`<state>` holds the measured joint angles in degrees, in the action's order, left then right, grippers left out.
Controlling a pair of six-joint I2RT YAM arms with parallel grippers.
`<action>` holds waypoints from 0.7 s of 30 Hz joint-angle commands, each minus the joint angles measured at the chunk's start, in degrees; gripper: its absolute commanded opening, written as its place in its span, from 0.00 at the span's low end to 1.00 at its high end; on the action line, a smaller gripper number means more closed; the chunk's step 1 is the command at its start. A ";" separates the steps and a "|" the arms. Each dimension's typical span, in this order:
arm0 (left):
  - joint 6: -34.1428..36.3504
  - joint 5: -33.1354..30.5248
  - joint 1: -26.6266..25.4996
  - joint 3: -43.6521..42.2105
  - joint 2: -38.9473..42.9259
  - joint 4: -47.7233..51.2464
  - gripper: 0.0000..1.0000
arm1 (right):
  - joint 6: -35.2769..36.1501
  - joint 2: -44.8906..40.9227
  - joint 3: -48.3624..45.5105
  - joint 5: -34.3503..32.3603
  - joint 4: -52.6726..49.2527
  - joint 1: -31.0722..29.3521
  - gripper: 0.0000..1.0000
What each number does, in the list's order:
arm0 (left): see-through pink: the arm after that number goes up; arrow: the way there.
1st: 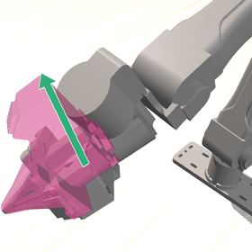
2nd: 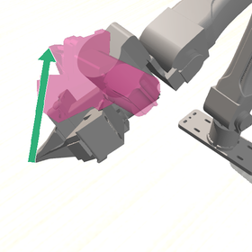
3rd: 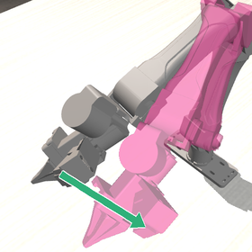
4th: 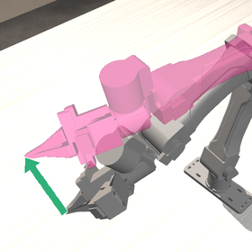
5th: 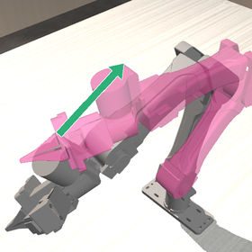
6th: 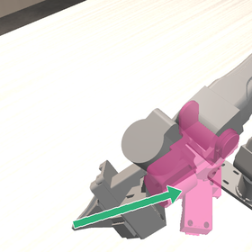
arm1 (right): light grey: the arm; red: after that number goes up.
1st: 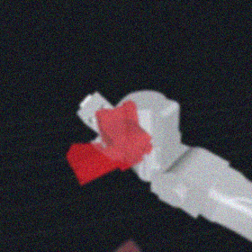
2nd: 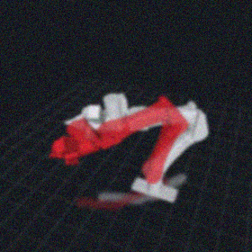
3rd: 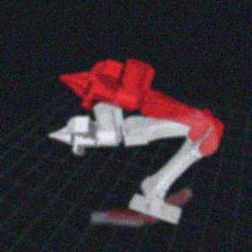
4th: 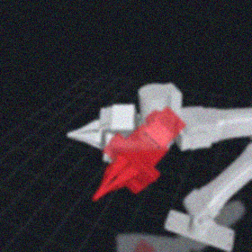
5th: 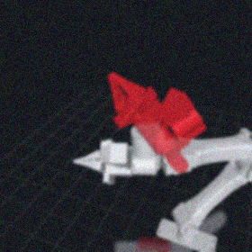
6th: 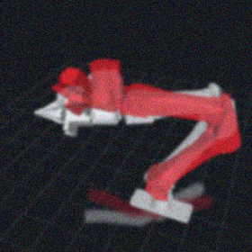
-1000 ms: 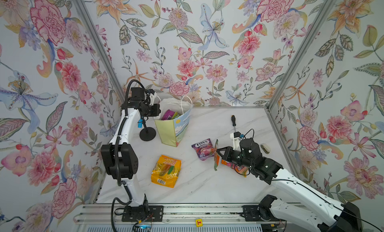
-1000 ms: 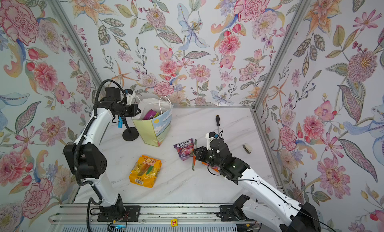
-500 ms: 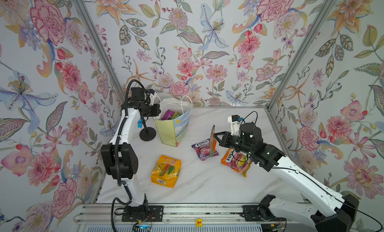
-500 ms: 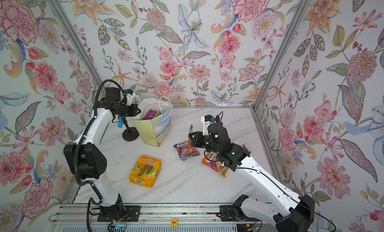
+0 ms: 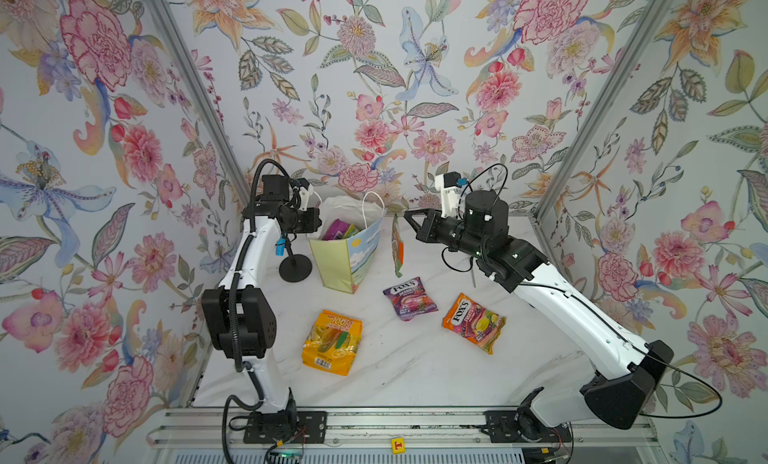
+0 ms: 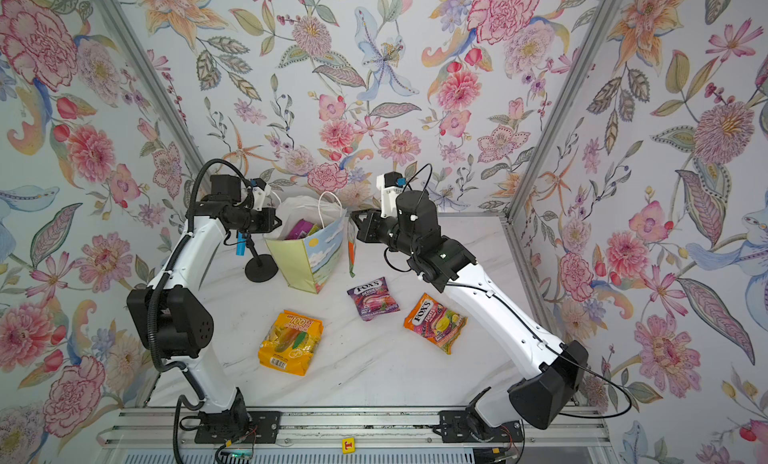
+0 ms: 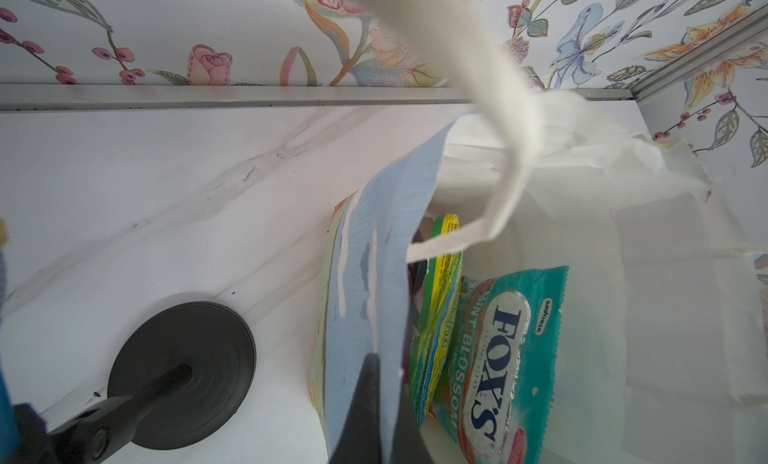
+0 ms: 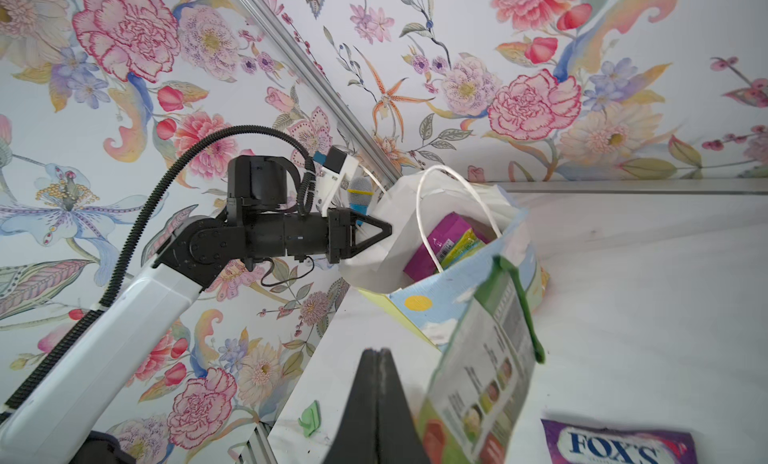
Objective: Place the snacks into the paper bag
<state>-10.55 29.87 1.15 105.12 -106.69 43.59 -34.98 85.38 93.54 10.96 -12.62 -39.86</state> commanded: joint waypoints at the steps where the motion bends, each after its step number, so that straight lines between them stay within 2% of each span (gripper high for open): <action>1: -0.44 0.98 0.65 -0.36 2.11 -0.35 0.03 | 2.54 2.73 6.72 2.28 0.16 0.25 0.00; 7: -0.35 1.07 0.70 -0.53 2.28 -0.36 0.03 | 4.55 7.63 14.82 0.59 -5.10 0.44 0.00; 10: -0.35 1.08 0.76 -0.53 2.28 -0.35 0.03 | 5.41 7.80 11.17 -1.88 -8.66 1.29 0.00; 11: -0.35 1.11 0.70 -0.53 2.28 -0.35 0.03 | 5.16 7.73 9.15 -1.91 -9.06 1.74 0.03; 15: -0.35 0.99 0.72 -0.53 2.15 -0.29 0.03 | 4.10 7.23 -2.81 -0.06 -6.90 2.42 0.30; 17: -0.35 0.94 0.62 -0.53 2.11 -0.35 0.03 | 3.67 7.43 -6.65 -0.14 -5.93 1.73 0.40; 21: -0.26 0.73 0.72 -0.52 2.28 -0.31 0.03 | 9.60 7.79 -13.04 -10.80 -6.08 -3.81 0.62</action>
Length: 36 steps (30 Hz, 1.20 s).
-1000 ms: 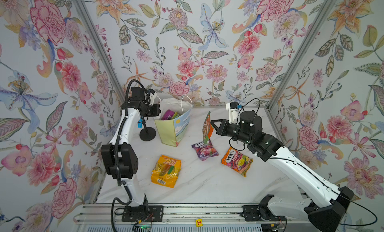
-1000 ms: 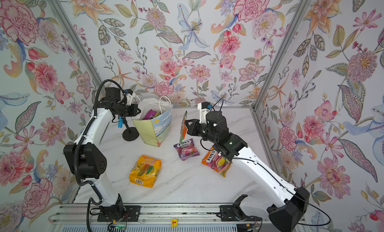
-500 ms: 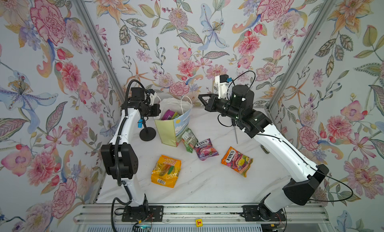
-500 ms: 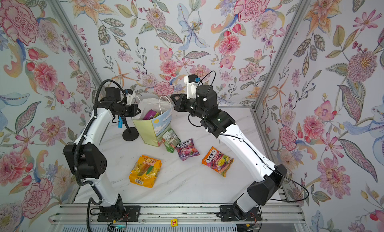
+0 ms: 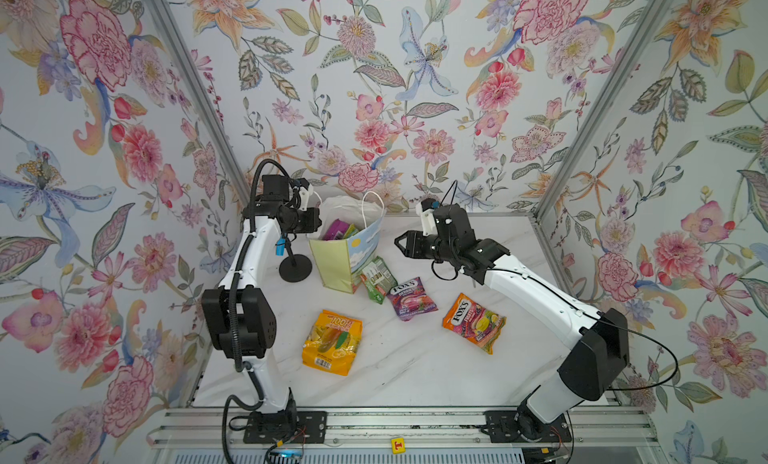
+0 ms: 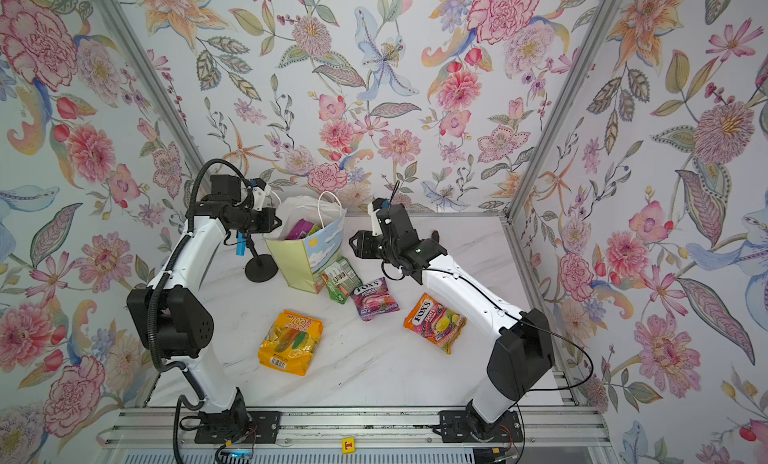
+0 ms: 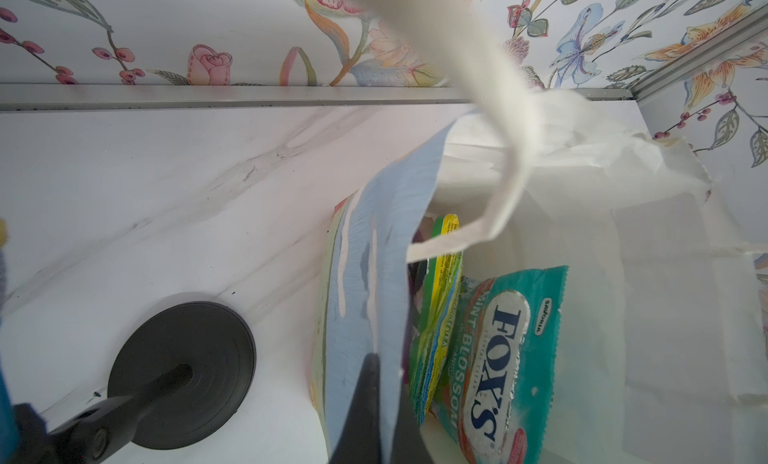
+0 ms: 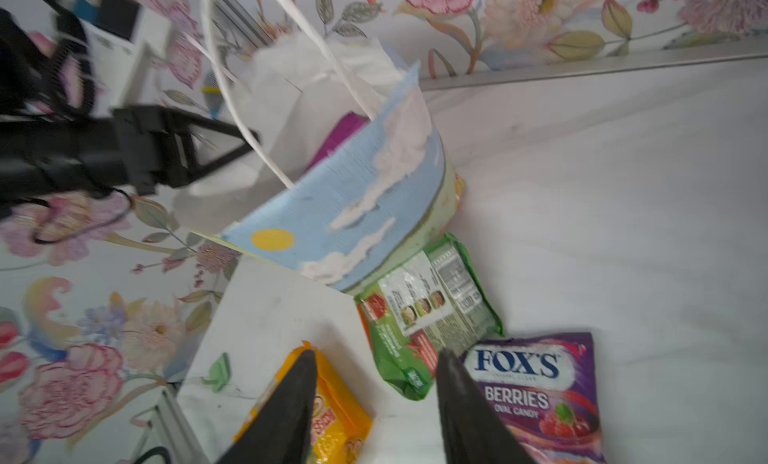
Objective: Place the snacks into the paper bag
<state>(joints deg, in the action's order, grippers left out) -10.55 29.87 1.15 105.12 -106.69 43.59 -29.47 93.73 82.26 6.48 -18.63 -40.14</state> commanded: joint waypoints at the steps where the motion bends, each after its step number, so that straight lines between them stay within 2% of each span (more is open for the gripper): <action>1: -0.35 0.80 0.69 -0.52 2.20 -0.35 0.03 | 5.50 0.16 -2.64 -8.32 -0.20 -4.87 0.64; 5: -0.35 0.98 0.64 -0.44 2.12 -0.35 0.03 | 8.67 4.30 -2.08 -12.68 -0.90 -8.55 0.65; 9: -0.26 0.81 0.72 -0.53 2.34 -0.34 0.03 | 11.66 10.30 2.66 -16.01 -3.21 -12.67 0.74; 12: -0.26 0.98 0.77 -0.53 2.25 -0.35 0.03 | 12.49 14.67 5.49 -18.32 -4.30 -14.72 0.75; 25: -0.19 1.03 0.81 -0.44 2.42 -0.26 0.03 | 14.93 26.09 14.34 -23.88 -7.35 -16.25 0.75; 31: -0.18 0.98 0.69 -0.44 2.56 -0.26 0.03 | 15.92 29.63 16.81 -27.19 -8.01 -16.33 0.71; 36: -0.18 1.01 0.77 -0.44 2.55 -0.26 0.03 | 16.77 31.86 18.74 -29.04 -8.00 -16.29 0.53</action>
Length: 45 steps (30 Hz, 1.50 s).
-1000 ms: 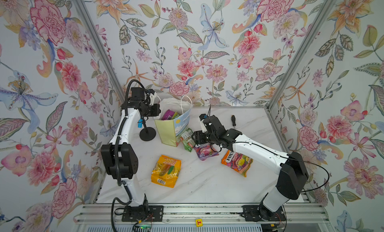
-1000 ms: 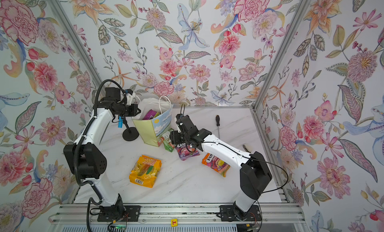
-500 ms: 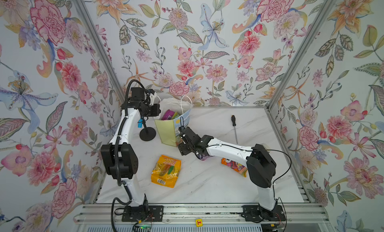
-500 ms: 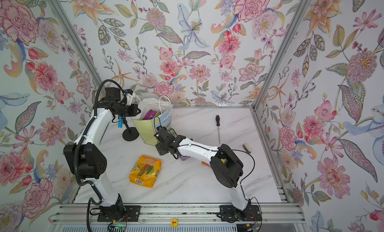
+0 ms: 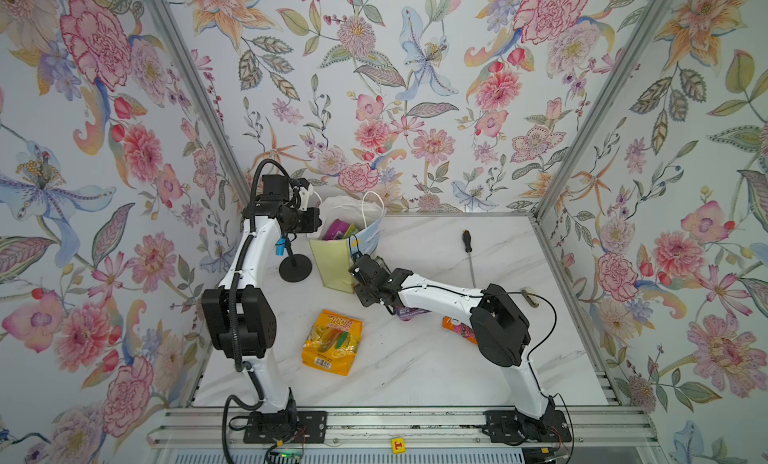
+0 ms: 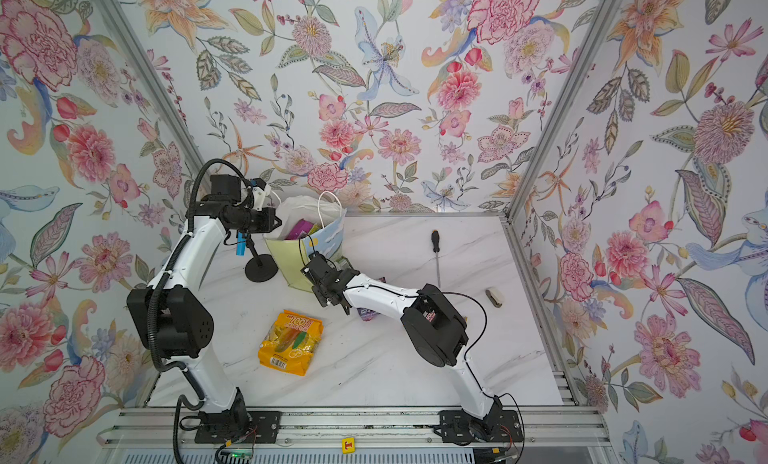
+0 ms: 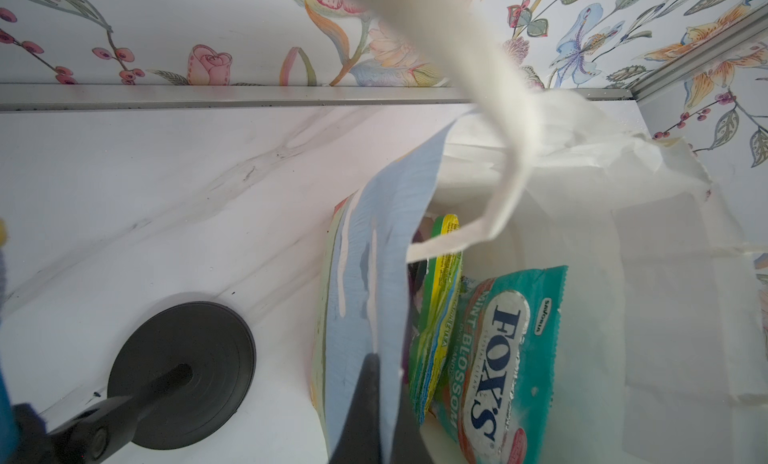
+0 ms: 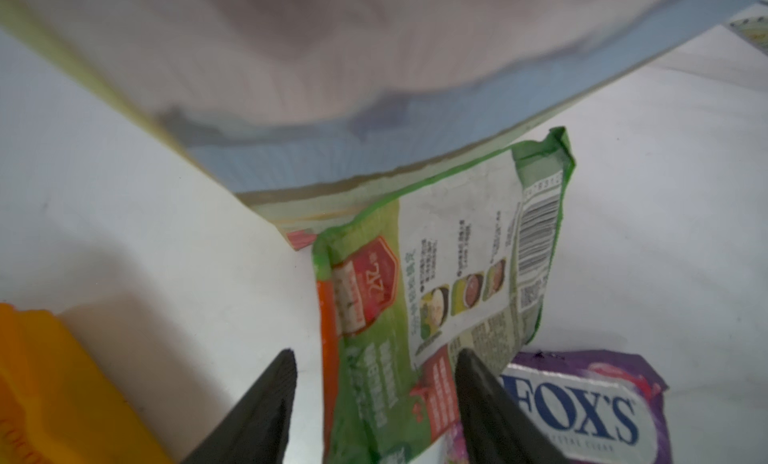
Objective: Place the snacks into the paper bag
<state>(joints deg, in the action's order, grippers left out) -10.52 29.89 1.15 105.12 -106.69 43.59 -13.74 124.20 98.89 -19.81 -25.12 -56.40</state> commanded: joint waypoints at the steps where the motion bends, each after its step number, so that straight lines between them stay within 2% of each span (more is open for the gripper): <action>1: -0.13 1.00 0.77 -0.44 2.56 -0.26 0.03 | 1.01 1.71 2.47 -2.86 -1.51 0.12 0.48; 4: -0.20 0.96 0.74 -0.44 2.63 -0.17 0.03 | 0.70 2.44 3.35 -2.29 -1.44 0.32 0.24; 6: -0.12 0.88 0.74 -0.38 2.72 -0.18 0.03 | 0.37 2.05 3.50 -2.64 -1.44 0.29 0.00; 10: -0.11 0.96 0.79 -0.36 2.59 -0.18 0.03 | -0.40 -1.17 2.77 -3.30 -1.42 0.31 0.00; 18: -0.11 0.86 0.79 -0.37 2.63 -0.19 0.03 | -2.62 -16.11 -2.77 -1.31 1.41 1.00 0.00; 25: -0.13 0.96 0.84 -0.36 2.63 -0.18 0.03 | -4.60 -27.60 -7.10 2.24 1.66 4.78 0.00; 30: -0.20 0.96 0.86 -0.36 2.63 -0.18 0.03 | -4.92 -32.87 -6.18 5.58 1.49 7.82 0.00; 37: -0.20 1.18 0.81 -0.44 2.63 -0.26 0.03 | -3.27 -31.65 2.72 9.44 1.73 11.80 0.00; 45: -0.20 1.18 0.87 -0.44 2.72 -0.26 0.03 | -0.81 -22.63 18.53 13.08 1.75 13.68 0.00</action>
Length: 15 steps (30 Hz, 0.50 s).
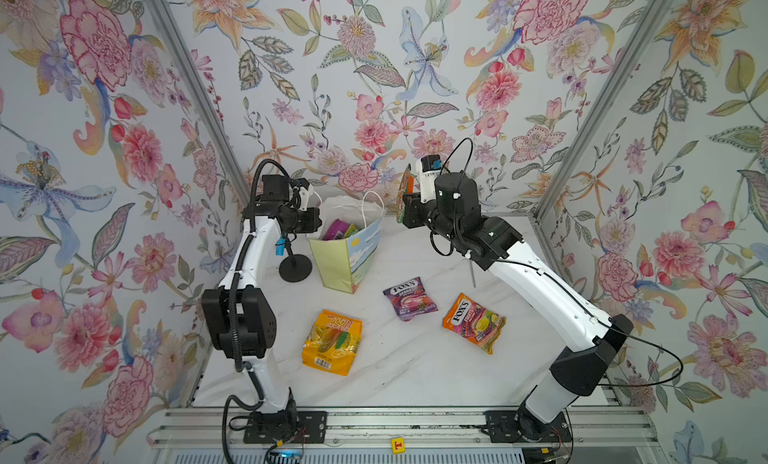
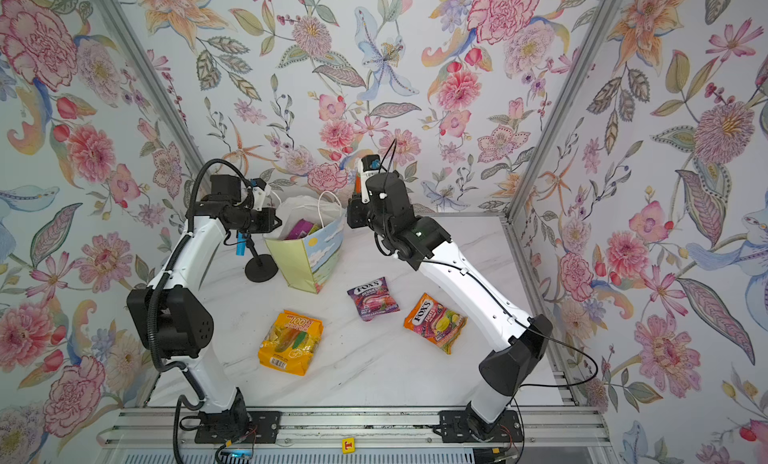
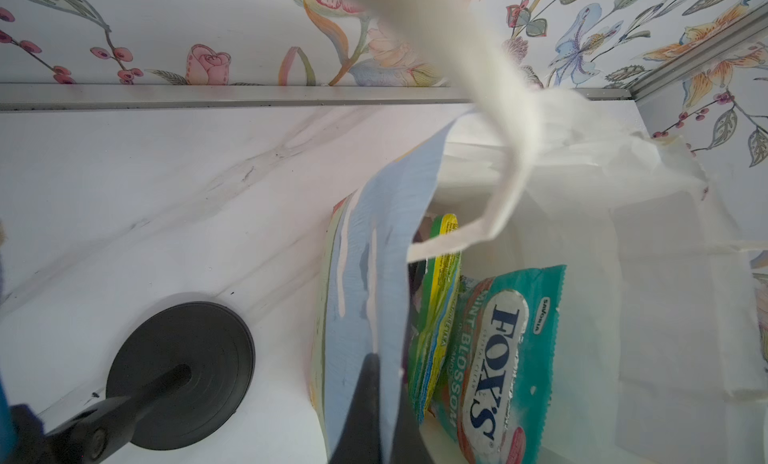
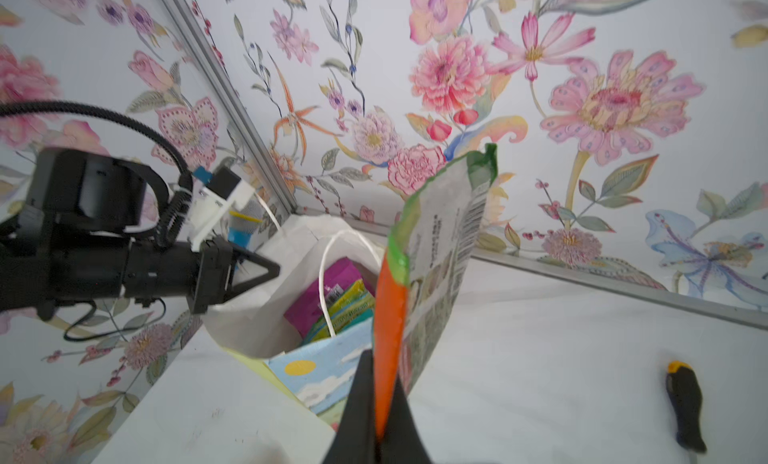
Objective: Place the snacks into the paper bag
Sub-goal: 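Carry the soup packet with the right gripper above the bag opening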
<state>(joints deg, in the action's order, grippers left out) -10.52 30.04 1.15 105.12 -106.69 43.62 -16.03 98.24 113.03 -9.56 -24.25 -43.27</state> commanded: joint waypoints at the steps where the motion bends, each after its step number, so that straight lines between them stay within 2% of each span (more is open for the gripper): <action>1: -0.17 0.98 0.84 -0.44 2.68 -0.33 0.03 | 1.57 4.48 6.29 3.32 0.87 0.55 0.00; 9: -0.25 1.07 0.92 -0.44 2.63 -0.29 0.03 | -0.37 17.82 25.02 13.14 -2.06 0.90 0.00; 15: -0.20 1.07 0.85 -0.53 2.55 -0.37 0.03 | -3.76 22.84 30.59 17.96 -2.38 0.46 0.00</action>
<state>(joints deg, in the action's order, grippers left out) -10.52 30.06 1.19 105.12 -106.69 43.62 -17.67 120.44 140.86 4.54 -26.41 -42.57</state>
